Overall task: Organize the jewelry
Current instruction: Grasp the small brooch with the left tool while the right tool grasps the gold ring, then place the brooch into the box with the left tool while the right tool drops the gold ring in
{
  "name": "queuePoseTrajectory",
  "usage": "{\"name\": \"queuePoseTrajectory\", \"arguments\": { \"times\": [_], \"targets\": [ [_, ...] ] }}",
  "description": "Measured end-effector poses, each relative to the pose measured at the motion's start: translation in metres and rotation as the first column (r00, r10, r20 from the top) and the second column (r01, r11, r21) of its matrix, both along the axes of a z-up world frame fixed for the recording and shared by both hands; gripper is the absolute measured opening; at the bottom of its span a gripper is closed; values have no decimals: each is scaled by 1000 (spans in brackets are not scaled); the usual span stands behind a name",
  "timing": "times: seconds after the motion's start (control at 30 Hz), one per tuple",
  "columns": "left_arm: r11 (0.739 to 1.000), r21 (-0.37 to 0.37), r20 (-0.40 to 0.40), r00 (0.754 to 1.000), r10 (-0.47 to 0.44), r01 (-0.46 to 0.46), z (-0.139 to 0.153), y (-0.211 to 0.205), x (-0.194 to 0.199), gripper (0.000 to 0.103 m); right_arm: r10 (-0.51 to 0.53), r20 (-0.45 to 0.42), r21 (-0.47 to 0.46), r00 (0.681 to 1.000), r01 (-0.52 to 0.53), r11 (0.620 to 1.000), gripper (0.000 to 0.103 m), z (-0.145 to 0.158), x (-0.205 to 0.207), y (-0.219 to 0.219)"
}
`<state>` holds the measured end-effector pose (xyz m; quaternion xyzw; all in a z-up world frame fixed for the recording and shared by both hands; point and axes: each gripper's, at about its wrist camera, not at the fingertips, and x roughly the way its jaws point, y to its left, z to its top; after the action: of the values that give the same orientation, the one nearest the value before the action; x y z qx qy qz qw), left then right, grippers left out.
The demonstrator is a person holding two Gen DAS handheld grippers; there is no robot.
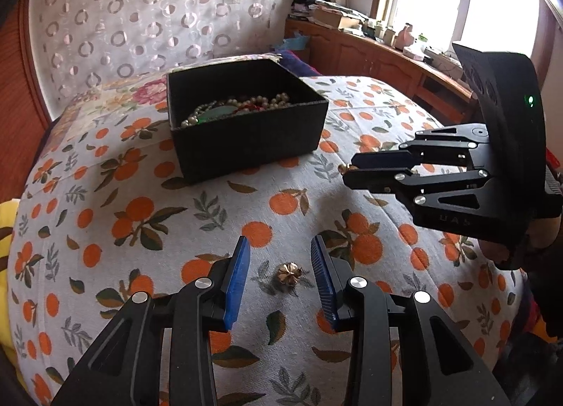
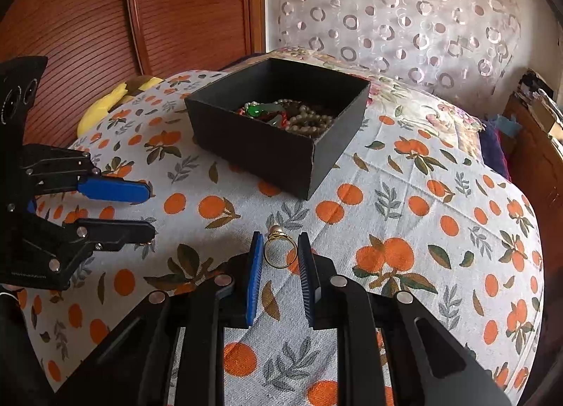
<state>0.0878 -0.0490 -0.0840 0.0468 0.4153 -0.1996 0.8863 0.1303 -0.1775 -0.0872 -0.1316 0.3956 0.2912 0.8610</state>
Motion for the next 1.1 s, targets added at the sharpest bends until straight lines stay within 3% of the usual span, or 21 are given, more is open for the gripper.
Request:
{"name": "queuePoseTrajectory", "arguments": {
  "times": [0.37, 0.4, 0.43, 0.47, 0.73, 1.1],
  "targets": [
    [999, 37, 2, 1000, -6, 6, -8, -5, -4, 33, -1, 4, 7, 1000, 1, 1000, 22, 2, -3, -1],
    [999, 40, 4, 1000, -4, 4, -9, -5, -5, 28, -1, 4, 8, 1000, 1, 1000, 22, 2, -3, -1],
    [999, 40, 6, 1000, -2, 2, -9, -5, -6, 17, -1, 3, 8, 1000, 1, 1000, 22, 2, -3, -1],
    [999, 37, 4, 1000, -2, 2, -9, -4, -7, 14, -1, 3, 8, 1000, 1, 1000, 22, 2, -3, -1],
    [1000, 11, 8, 1000, 12, -12, -4, 5, -3, 14, -1, 29, 22, 1000, 0, 1000, 22, 14, 1, -1],
    [998, -14, 99, 993, 61, -60, 36, 22, 26, 14, -3, 100, 109, 995, -8, 994, 22, 55, 30, 15]
  ]
}}
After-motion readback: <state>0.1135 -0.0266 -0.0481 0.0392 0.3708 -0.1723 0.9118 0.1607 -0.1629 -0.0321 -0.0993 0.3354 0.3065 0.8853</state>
